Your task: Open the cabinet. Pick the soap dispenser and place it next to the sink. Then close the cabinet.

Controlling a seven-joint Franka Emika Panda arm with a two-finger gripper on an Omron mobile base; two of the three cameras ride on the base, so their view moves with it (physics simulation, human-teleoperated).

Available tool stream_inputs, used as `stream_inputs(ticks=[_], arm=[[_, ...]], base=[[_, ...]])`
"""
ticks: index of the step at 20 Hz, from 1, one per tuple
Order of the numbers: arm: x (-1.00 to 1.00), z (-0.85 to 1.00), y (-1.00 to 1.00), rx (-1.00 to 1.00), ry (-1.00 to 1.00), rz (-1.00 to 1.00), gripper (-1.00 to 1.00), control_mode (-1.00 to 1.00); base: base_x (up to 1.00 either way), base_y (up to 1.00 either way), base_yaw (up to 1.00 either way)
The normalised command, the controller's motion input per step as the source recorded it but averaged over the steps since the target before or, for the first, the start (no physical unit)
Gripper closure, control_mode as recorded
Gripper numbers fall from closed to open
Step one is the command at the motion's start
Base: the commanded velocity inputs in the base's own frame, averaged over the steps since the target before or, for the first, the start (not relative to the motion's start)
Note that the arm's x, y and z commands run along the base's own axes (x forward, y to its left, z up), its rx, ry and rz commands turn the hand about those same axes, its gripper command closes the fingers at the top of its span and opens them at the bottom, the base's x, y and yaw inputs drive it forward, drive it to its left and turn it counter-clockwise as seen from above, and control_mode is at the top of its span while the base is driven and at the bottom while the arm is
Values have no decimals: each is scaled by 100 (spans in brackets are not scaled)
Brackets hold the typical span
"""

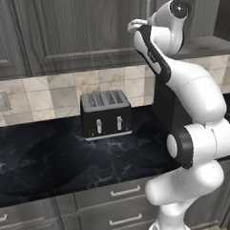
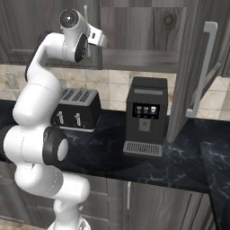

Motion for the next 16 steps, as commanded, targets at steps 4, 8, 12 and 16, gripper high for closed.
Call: stream_inputs(ticks=[4, 8, 12, 16], arm=[[0, 0, 0, 0, 0, 0, 100, -100], [-8, 0, 6, 0, 0, 1, 100, -100], [-32, 0, 42, 0, 0, 7, 100, -100], [-38, 0, 51, 0, 0, 8, 100, -100]], base=[[0, 0, 0], [0, 0, 0], [0, 0, 0], [0, 0, 0]])
